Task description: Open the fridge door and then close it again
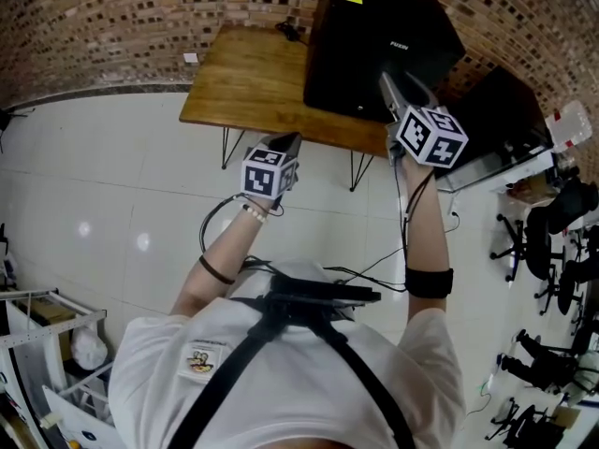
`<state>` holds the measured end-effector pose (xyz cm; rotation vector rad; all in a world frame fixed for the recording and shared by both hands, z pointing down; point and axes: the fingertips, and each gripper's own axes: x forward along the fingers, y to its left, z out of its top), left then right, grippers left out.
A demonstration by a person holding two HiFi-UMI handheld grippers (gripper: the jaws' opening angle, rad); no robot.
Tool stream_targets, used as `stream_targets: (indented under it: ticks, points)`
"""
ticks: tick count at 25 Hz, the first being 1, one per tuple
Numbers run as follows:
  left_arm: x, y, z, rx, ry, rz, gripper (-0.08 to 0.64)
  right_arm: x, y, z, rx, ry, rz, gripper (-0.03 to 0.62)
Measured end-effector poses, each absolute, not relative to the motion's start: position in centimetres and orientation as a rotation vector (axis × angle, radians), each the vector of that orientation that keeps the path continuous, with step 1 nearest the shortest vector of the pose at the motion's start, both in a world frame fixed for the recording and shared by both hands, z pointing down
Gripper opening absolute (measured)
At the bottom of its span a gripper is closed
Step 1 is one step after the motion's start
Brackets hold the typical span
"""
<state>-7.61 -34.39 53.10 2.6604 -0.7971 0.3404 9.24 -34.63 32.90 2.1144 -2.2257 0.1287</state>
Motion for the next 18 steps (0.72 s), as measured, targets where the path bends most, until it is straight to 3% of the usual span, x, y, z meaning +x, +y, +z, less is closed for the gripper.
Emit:
stream_targets:
  ticks: [4,7,18]
  points:
    - [-6.9,-34.5,53.5,2.66,-0.787,0.354,0.002,10.6,-37.3,33.2,2.015,-2.182,0.074,0.214]
    - [-6.4,-34.3,53.4,2.668,-0.774,0.363,0.002,11.1,-40.7,33.5,1.818,-2.163,0.011,0.282]
    - [-4.1,-36.1,51.4,2.665,-0.781,0.274,0.002,14.6,-51.8,33.5,1.385,-1.952,-0.158,0.285]
